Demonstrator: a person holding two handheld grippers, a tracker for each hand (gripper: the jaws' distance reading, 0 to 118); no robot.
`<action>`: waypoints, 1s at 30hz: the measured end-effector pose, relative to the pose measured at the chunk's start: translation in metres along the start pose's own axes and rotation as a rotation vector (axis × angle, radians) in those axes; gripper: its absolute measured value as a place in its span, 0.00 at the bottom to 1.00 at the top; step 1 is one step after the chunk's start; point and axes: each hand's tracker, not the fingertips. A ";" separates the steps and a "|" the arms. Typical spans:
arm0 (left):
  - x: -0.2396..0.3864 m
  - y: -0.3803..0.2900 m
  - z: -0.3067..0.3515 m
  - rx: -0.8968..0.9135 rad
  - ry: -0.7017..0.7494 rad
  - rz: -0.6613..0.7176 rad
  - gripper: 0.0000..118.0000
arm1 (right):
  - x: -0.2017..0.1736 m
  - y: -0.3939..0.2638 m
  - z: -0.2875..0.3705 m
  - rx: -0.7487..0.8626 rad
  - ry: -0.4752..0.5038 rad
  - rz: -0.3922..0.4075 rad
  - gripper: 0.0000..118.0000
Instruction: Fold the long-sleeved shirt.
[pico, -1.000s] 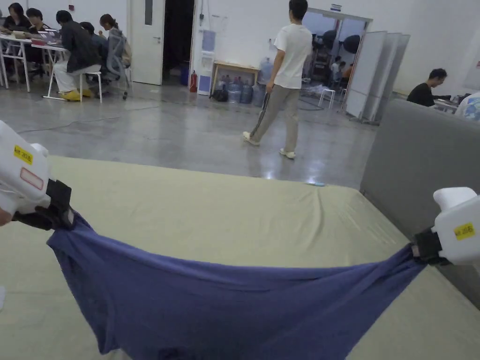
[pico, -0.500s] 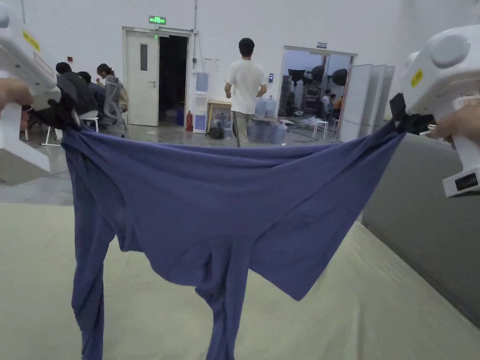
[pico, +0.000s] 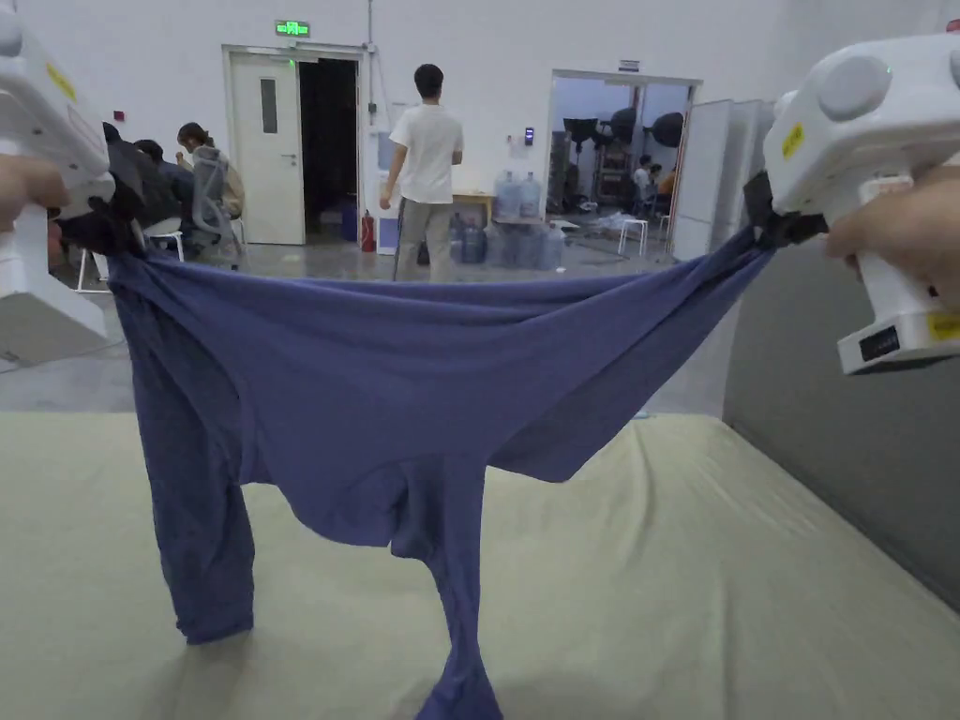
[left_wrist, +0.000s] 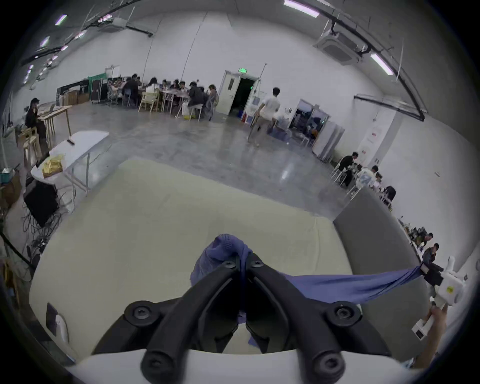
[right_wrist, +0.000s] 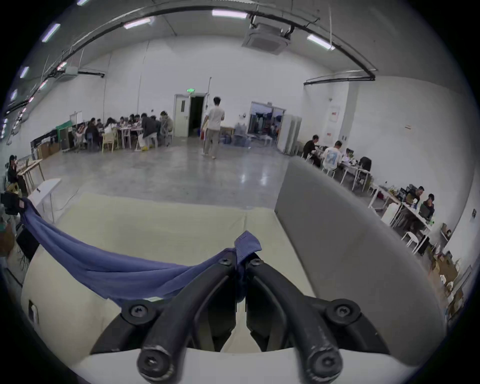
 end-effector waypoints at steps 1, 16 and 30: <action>-0.007 -0.014 -0.012 -0.035 0.013 0.004 0.00 | -0.002 -0.019 -0.010 -0.029 0.006 -0.001 0.01; -0.102 -0.273 -0.027 -0.451 0.094 -0.192 0.00 | 0.000 -0.339 0.040 -0.247 0.193 0.076 0.01; -0.188 -0.482 0.062 -0.642 0.070 -0.125 0.00 | -0.017 -0.553 0.127 -0.541 0.244 0.164 0.01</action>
